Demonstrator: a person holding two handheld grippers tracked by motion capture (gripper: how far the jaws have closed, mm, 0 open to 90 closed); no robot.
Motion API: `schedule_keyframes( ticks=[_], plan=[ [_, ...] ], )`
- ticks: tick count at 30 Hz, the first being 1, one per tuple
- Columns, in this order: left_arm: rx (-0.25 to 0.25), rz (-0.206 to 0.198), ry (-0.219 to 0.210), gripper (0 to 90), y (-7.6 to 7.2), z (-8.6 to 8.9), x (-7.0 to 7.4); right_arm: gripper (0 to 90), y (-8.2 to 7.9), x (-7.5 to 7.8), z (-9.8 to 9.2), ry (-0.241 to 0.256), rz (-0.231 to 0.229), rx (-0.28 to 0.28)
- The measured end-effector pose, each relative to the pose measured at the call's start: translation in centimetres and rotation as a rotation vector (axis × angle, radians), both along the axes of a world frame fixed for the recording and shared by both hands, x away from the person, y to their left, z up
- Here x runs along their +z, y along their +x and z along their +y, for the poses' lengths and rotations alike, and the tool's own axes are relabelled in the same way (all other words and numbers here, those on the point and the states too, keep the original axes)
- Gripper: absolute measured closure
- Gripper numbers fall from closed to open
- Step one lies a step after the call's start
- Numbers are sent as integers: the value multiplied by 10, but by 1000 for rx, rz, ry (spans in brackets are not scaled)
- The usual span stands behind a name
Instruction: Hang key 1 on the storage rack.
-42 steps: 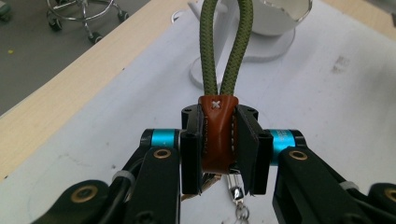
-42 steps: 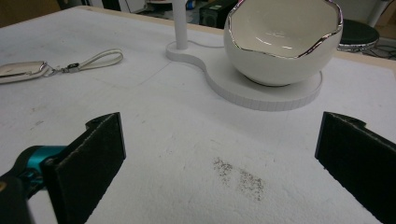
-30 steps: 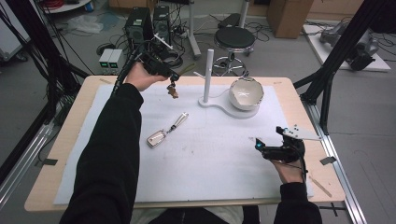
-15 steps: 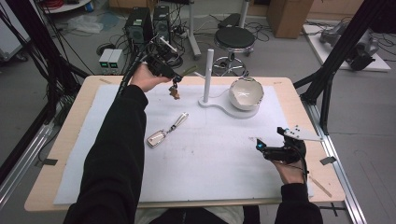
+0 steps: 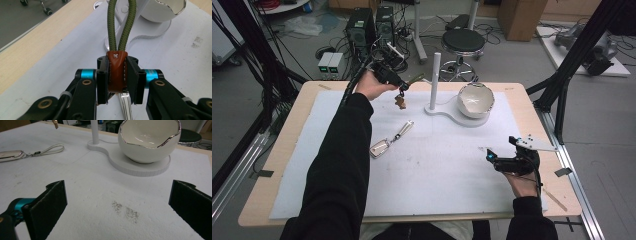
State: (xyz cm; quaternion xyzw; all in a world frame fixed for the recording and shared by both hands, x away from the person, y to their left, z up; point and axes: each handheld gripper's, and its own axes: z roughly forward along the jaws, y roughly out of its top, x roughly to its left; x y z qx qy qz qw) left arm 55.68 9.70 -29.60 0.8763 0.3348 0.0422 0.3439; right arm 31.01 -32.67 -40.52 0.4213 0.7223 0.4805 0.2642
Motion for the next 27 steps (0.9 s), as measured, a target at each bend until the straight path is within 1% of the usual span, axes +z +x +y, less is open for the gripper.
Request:
schedule_keyframes(
  ticks=[5,7,11,14,16,19,21,22,24,25,27],
  plan=[
    [-10,4,-2,723,3,-4,-5,7,0,0,-1,0,0,-5],
    [-12,13,-2,723,4,-6,-8,7,0,0,0,-2,1,-4],
    [-23,36,-6,721,7,-9,-16,7,0,-1,1,-10,5,-4],
    [-27,46,-11,721,7,-11,-23,7,0,0,0,-8,-1,-6],
    [-29,46,-8,721,7,-14,-28,7,-1,0,-1,-9,1,-7],
    [-34,60,-8,720,8,-19,-35,7,0,-1,-1,-7,7,-7],
    [-41,59,2,720,8,-23,-37,7,0,-1,0,-17,9,-5],
    [-40,57,0,720,8,-24,-37,6,0,-1,0,-14,14,-6],
    [-39,47,11,718,8,-25,-38,7,0,-1,0,-16,11,-5],
    [-33,28,20,715,7,-25,-38,7,0,-1,0,-17,9,-5],
    [-25,7,21,705,5,-25,-38,7,0,-1,0,-15,9,-6]
  ],
)
